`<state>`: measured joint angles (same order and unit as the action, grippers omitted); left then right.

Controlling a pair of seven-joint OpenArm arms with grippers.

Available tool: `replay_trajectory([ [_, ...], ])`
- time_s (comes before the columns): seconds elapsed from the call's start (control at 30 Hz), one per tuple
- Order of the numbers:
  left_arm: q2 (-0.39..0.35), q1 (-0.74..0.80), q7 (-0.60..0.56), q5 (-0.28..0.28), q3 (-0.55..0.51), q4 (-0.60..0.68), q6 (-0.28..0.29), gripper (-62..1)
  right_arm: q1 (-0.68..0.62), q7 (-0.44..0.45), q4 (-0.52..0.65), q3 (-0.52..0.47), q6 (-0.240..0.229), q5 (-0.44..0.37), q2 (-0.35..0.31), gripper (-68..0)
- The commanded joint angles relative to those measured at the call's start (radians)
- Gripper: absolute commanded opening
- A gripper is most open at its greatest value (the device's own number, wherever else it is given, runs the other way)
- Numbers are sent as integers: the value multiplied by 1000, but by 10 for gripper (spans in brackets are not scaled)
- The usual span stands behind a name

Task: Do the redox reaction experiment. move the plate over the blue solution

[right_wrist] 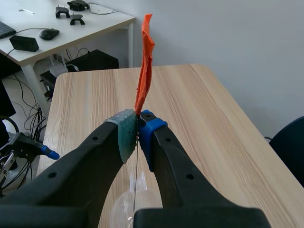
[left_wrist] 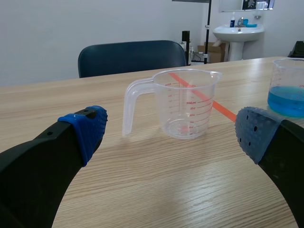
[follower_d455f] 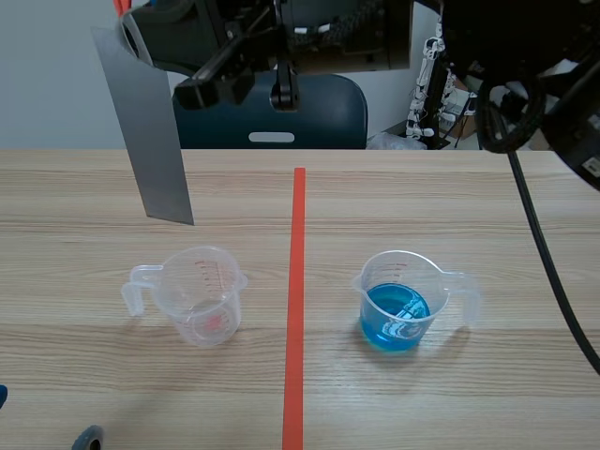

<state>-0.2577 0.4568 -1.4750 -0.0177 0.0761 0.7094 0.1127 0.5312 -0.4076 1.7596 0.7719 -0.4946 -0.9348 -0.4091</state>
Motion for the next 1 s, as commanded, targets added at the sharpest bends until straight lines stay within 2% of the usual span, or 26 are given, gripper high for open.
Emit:
replay_trajectory([
  [0.0, -9, 5, -18, 6, 0, 18, 2, -41, 13, 29, 0, -8, -1, -12, -14, -669],
  [0.43, -9, 5, -18, 6, 0, 18, 2, -41, 12, 32, 0, -8, -2, -13, -24, -669],
  [0.6, -9, 6, -17, 6, 0, 17, 2, -41, 12, 40, 0, -8, -16, -16, -43, -669],
  [0.87, -9, 6, -13, 5, 0, 17, 2, -41, 12, 66, 0, -8, -31, -69, -102, -669],
  [0.97, -9, 6, -9, 4, 0, 17, 2, -41, 12, 89, 0, -8, -58, -83, -138, -669],
])
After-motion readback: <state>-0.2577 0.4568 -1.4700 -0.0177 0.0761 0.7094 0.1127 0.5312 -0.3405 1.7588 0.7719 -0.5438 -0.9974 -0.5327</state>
